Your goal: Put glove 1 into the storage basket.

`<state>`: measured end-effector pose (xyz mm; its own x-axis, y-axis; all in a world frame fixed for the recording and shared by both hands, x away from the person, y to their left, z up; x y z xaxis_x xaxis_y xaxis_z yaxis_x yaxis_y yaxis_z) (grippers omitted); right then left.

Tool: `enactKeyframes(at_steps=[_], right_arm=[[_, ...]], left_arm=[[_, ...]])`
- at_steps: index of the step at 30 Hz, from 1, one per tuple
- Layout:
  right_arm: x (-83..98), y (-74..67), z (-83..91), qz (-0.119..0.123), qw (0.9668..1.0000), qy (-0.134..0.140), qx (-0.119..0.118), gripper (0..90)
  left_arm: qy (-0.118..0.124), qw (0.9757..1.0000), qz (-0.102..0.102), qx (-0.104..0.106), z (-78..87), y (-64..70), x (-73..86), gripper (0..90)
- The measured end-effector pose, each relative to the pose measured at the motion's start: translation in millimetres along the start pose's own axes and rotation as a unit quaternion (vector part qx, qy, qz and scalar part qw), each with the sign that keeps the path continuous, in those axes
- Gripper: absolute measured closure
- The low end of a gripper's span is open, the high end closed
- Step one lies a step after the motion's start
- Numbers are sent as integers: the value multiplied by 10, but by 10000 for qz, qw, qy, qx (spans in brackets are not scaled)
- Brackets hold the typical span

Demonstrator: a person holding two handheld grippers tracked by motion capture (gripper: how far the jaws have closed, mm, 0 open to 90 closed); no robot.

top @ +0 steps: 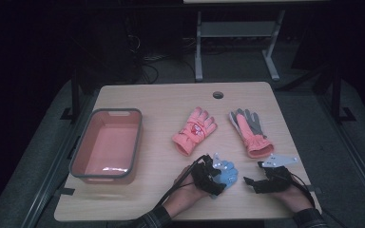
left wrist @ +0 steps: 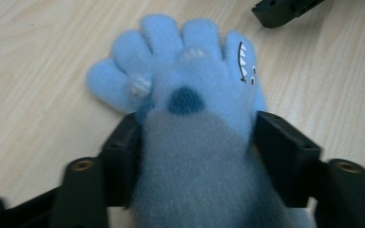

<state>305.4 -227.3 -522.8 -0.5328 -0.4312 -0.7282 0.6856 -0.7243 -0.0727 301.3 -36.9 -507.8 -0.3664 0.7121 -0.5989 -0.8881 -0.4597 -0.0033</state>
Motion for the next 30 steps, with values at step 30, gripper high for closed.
enactKeyframes(at_steps=[30], right_arm=[[-1,0,-2,-6,10000,13,-10,162]], left_arm=[[249,9970,239,686,140,-213,-9,774]])
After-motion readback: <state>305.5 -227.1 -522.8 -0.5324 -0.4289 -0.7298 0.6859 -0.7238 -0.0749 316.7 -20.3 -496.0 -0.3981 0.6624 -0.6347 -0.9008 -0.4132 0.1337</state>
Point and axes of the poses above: each handheld gripper's, and its own axes: z roughly backward along the jaws, x roughly out of its underside, y roughly to its right, the point moved 6 cm from there along -z, roughly forward along the jaws, and after that the axes turned 3 degrees about -x, right-handed, at the moved point
